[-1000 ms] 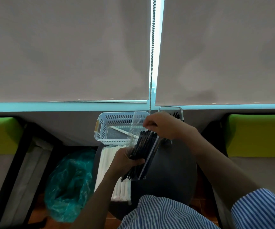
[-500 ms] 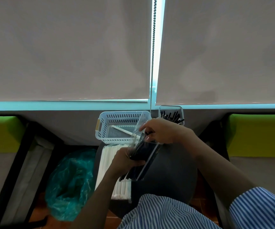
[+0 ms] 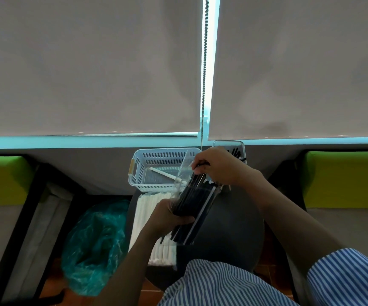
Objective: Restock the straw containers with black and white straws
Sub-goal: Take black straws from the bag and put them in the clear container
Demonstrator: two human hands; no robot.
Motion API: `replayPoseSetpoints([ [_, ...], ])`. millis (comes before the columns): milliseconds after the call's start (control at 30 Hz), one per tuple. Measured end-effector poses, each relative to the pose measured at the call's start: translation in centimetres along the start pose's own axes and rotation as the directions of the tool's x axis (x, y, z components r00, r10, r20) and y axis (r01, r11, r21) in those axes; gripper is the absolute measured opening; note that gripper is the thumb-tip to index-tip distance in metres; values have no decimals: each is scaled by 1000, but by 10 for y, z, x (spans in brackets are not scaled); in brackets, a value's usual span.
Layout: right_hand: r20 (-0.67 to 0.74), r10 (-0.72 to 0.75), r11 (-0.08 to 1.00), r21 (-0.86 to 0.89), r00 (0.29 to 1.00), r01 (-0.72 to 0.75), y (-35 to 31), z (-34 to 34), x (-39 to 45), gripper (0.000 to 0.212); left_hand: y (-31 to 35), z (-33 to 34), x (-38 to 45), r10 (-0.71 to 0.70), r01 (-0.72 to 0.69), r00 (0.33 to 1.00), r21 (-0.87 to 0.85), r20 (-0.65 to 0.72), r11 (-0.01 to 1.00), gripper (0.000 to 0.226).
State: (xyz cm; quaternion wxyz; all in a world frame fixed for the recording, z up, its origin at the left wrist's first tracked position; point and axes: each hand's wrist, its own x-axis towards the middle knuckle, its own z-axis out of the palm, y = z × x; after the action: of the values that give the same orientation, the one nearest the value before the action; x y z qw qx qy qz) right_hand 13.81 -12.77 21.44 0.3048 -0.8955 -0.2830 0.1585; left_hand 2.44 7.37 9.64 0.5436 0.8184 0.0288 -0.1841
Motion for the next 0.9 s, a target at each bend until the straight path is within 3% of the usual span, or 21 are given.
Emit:
replayPoseSetpoints([
  [267, -136, 35, 995, 98, 990, -22, 6, -3, -4, 11, 1, 3, 3, 19, -19, 1000, -10, -8, 1000, 26],
  [367, -179, 132, 979, 179, 975, -99, 11, 6, -6, 24, 2, 4, 4, 28, -29, 999, -19, -15, 999, 25],
  [500, -143, 195, 954, 258, 970, -154, 9, 13, -12, 38, 2, 3, 4, 22, -22, 1000, -30, -18, 999, 27],
  [700, -101, 192, 927, 345, 976, -147, 7, 25, -12, 20, 5, 4, 7, 22, -24, 999, -44, -29, 999, 33],
  [900, -53, 253, 793, 583, 966, -176, 0, 30, -9, 19, 5, 5, 7, 34, -34, 999, -26, -17, 999, 28],
])
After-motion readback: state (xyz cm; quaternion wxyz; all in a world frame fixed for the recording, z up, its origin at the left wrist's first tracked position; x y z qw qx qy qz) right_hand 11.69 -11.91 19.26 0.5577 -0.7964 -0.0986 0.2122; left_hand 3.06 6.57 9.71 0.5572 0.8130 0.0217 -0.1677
